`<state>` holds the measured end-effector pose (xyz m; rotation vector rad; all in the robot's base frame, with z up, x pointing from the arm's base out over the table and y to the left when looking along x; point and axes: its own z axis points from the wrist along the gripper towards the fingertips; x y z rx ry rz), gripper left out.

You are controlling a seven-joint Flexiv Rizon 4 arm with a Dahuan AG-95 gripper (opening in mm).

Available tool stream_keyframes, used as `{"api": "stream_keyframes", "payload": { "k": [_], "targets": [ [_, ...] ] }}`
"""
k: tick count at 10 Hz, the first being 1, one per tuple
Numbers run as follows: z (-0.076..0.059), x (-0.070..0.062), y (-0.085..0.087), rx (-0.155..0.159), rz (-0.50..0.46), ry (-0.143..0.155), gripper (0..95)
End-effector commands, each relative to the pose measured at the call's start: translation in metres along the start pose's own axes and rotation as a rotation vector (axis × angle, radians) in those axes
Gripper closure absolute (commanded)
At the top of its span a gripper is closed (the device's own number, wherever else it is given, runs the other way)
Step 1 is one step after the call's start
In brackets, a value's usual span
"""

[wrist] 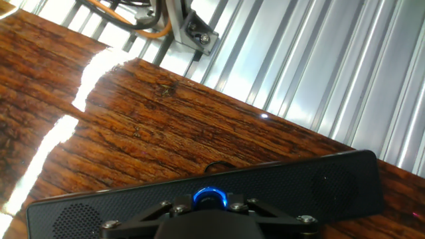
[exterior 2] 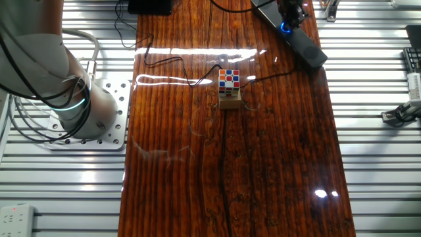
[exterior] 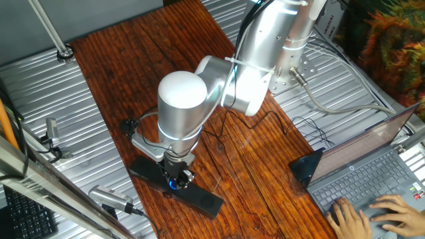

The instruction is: Turn the knob to increase the volume of the speaker

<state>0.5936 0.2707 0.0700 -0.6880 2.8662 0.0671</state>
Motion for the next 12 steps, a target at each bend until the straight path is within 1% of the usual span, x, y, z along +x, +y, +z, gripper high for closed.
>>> {"api": "stream_keyframes", "payload": {
  "k": [1, 2, 5, 6, 7, 10, 11, 12],
  "targets": [
    [0.0, 0.0, 0.0, 0.002, -0.005, -0.002, 57.0],
    [0.0, 0.0, 0.0, 0.002, -0.006, -0.002, 38.0],
    [0.0, 0.0, 0.0, 0.006, -0.014, 0.006, 38.0],
    [-0.001, 0.0, 0.0, 0.011, -0.008, 0.018, 38.0],
    [-0.004, 0.001, -0.001, 0.017, -0.002, 0.048, 38.0],
    [-0.013, 0.007, -0.005, -0.008, -0.007, 0.087, 38.0],
    [-0.017, 0.009, -0.006, -0.009, -0.006, 0.101, 38.0],
    [-0.02, 0.012, -0.007, -0.008, 0.013, 0.129, 38.0]
  ]
}}
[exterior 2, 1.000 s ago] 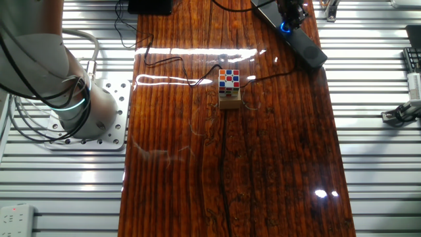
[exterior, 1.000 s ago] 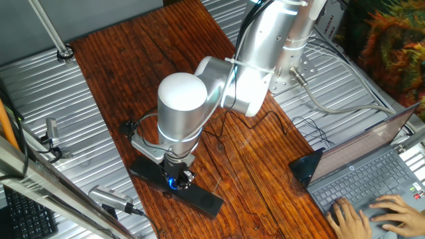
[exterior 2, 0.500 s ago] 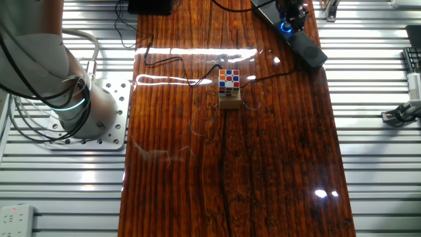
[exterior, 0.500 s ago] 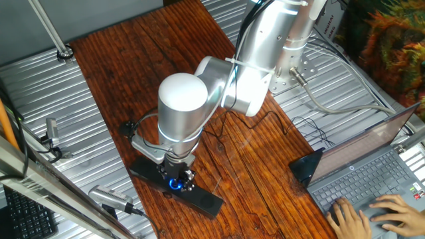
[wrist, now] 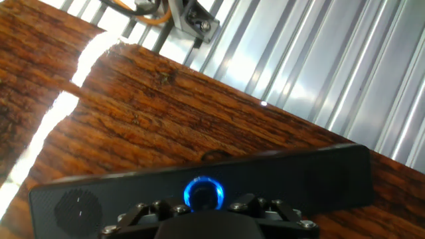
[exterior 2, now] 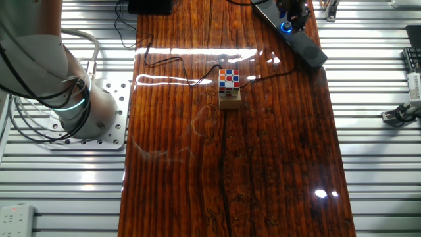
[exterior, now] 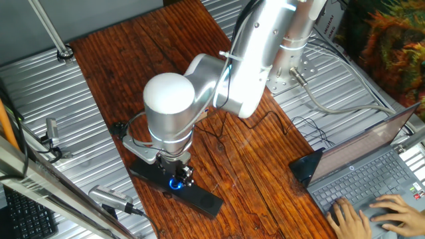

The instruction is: Turn the knob to increase the volume of the speaker

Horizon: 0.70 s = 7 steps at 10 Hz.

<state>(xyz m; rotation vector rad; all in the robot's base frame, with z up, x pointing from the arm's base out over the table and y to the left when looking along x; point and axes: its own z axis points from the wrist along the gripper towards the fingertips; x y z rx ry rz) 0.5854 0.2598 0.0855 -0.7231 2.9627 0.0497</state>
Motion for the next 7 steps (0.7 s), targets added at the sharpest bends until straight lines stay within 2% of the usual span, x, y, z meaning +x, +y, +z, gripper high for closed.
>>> {"api": "stream_keyframes", "payload": {
  "k": [1, 2, 3, 5, 6, 7],
  "targets": [
    [-0.004, 0.0045, -0.0006, 0.003, 0.055, 0.037, 38.0],
    [-0.0055, 0.0057, -0.0001, 0.002, 0.092, 0.039, 57.0],
    [-0.0065, 0.0058, 0.0006, 0.019, 0.069, 0.053, 57.0],
    [-0.0065, 0.0058, 0.0006, 0.02, 0.058, 0.057, 57.0],
    [-0.0065, 0.0058, 0.0005, 0.039, 0.033, 0.064, 57.0],
    [-0.0065, 0.0058, 0.0005, 0.043, 0.017, 0.064, 57.0]
  ]
}}
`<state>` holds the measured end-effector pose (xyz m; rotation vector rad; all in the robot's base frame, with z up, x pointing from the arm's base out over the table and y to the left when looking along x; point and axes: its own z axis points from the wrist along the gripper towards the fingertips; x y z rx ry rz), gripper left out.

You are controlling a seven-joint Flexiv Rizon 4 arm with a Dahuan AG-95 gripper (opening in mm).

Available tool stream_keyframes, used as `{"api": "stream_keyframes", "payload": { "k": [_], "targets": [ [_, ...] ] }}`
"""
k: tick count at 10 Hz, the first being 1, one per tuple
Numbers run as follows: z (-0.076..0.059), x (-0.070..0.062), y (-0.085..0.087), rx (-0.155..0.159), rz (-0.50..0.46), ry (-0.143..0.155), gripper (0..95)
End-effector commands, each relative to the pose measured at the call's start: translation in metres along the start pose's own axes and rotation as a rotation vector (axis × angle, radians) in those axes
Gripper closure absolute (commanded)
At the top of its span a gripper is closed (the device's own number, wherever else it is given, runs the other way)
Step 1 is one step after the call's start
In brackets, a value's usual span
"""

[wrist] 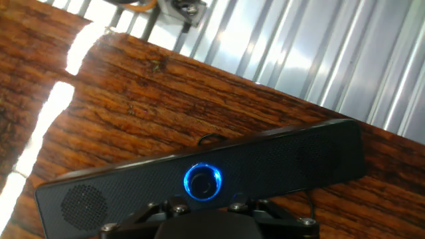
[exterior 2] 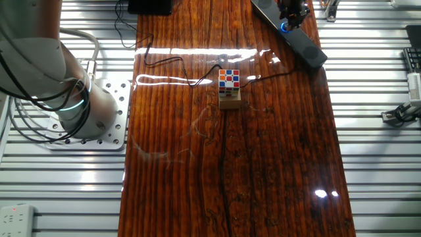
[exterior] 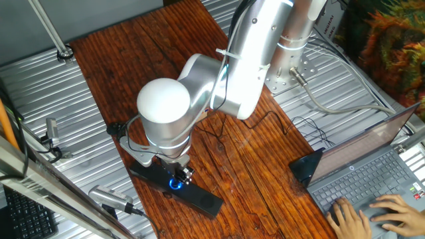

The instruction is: Turn the knob to increase the volume of the speaker

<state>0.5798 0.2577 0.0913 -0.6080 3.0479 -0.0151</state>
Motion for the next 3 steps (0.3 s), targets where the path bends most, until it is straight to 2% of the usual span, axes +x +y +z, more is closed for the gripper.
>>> {"api": "stream_keyframes", "payload": {
  "k": [1, 3],
  "targets": [
    [-0.0001, 0.0004, -0.0004, 0.014, -0.07, -0.003, 57.0],
    [-0.0001, 0.0004, -0.0004, 0.008, -0.077, -0.006, 57.0]
  ]
}}
